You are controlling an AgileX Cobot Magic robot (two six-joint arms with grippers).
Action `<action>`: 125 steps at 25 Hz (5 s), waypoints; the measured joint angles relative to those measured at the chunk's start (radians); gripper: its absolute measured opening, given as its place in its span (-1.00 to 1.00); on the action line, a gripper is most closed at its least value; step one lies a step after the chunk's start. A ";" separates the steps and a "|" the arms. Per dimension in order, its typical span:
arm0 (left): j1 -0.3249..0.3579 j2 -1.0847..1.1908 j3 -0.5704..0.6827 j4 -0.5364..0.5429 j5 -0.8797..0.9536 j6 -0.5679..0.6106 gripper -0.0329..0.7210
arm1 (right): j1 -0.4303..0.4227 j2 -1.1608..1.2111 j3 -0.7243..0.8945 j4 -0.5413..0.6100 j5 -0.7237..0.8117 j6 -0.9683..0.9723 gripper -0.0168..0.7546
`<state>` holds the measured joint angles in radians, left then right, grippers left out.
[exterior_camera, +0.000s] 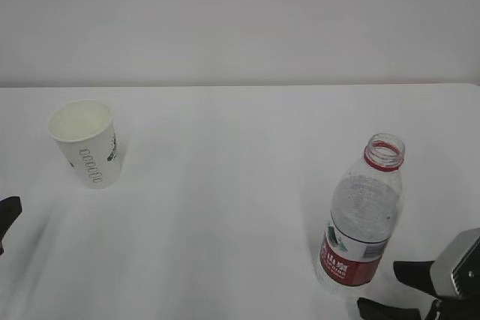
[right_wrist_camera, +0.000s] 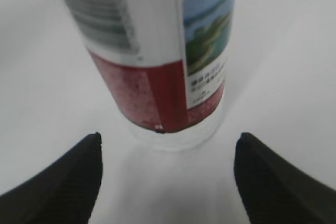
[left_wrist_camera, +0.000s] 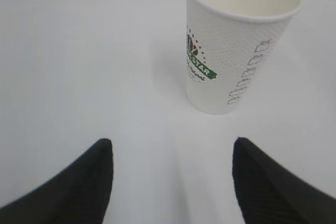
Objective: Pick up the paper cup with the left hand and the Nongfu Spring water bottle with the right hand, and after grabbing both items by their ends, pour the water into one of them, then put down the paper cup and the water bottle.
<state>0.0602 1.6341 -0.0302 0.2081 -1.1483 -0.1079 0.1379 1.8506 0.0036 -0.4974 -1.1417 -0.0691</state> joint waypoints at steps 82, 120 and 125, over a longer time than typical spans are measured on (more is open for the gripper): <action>0.000 0.000 0.000 0.002 0.000 -0.001 0.46 | 0.000 -0.009 -0.275 -0.146 0.031 0.096 0.24; 0.000 0.000 -0.013 0.096 0.000 -0.007 0.46 | -0.001 -0.281 -0.252 0.535 0.064 -0.056 0.23; 0.000 0.000 -0.054 0.180 0.000 -0.015 0.59 | -0.001 -0.281 -0.252 0.553 0.064 -0.059 0.23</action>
<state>0.0602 1.6341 -0.0840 0.3883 -1.1488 -0.1227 0.1370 1.5693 -0.2480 0.0558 -1.0779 -0.1285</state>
